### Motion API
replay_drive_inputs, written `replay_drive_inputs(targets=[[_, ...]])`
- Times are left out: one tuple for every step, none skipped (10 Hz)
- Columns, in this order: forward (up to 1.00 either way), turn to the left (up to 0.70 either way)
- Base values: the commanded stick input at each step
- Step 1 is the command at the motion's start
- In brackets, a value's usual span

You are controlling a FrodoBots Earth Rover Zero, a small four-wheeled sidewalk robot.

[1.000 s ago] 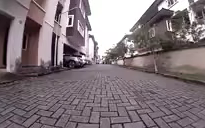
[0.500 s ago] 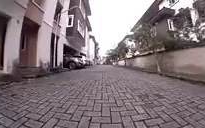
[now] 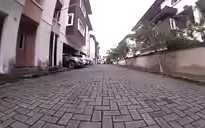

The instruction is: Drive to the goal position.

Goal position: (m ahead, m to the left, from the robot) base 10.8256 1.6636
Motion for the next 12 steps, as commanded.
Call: replay_drive_inputs(targets=[[0.50,0.00],[0.50,0.00],[0.50,0.00],[0.50,0.00],[0.50,0.00],[0.50,0.00],[0.50,0.00],[0.50,0.00],[0.50,0.00],[0.50,0.00],[0.50,0.00],[0.50,0.00]])
